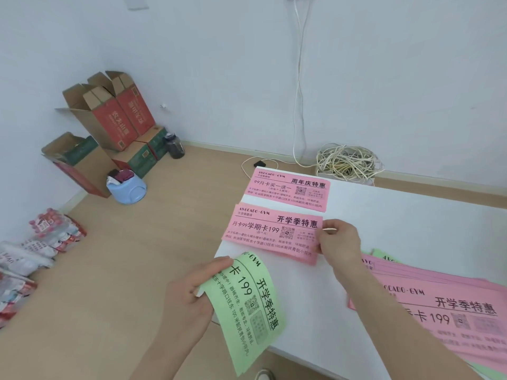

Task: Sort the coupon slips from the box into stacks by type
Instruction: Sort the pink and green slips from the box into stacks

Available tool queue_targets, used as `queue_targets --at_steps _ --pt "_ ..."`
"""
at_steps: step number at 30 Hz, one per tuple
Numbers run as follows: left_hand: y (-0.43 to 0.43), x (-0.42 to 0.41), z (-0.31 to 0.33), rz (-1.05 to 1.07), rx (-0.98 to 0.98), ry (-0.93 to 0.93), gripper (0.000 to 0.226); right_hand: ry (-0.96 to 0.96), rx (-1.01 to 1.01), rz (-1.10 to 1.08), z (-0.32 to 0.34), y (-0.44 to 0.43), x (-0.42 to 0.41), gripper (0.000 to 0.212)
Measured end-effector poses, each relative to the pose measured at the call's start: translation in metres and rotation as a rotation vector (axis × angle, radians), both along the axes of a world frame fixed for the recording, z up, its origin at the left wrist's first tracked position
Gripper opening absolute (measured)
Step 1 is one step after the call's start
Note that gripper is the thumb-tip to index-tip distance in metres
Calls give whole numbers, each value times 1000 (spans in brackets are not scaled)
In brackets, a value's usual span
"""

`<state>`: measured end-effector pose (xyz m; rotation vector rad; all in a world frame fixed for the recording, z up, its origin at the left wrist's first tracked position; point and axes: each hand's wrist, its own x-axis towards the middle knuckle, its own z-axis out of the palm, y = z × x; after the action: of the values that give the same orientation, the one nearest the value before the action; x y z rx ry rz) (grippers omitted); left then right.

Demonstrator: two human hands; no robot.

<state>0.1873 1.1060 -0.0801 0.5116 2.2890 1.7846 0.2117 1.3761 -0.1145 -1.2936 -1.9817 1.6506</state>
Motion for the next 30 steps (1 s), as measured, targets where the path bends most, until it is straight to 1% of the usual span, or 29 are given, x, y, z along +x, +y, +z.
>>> queue_targets --at_steps 3,4,9,13,15,16,17,18,19,20,21,22,23,25,28,29,30 --pt "2 -12 0 -62 -89 14 66 -58 86 -1 -1 -9 -12 9" --pt "3 -15 2 -85 -105 25 68 -80 115 0 -2 -12 -14 8" --pt "3 -32 4 -186 -153 96 42 -146 202 -1 -5 -21 -14 13" --pt "-2 -43 3 -230 -165 177 43 -209 297 13 -7 -25 -11 18" --pt "-2 -48 6 -265 -182 222 45 -255 414 19 -5 -29 -8 32" --pt "-2 -50 8 -283 -186 251 47 -245 474 9 -1 -33 -4 38" --pt "-1 -53 10 -293 -188 300 51 -198 482 6 5 -36 1 40" --pt "1 -55 13 -300 -186 358 53 -101 407 35 12 -39 7 36" --pt "4 -57 16 -310 -185 410 52 14 220 112 20 -44 13 29" --pt "8 -60 18 -316 -184 452 48 111 -27 234 28 -48 21 30" --pt "12 -62 21 -318 -183 477 45 162 -233 387 35 -52 27 36" --pt "16 -64 22 -312 -178 484 46 168 -336 523 37 -54 33 43" --pt "19 -66 22 -297 -170 476 50 166 -377 606 34 -54 37 46" --pt "24 -69 20 -246 -166 459 60 188 -418 635 30 -51 42 46" --pt "31 -71 20 -253 -137 419 70 248 -588 499 33 -45 47 42" --pt "33 -71 23 -275 -119 374 69 262 -598 462 36 -43 50 36" --pt "35 -70 26 -305 -76 283 69 252 -552 436 40 -42 53 28"
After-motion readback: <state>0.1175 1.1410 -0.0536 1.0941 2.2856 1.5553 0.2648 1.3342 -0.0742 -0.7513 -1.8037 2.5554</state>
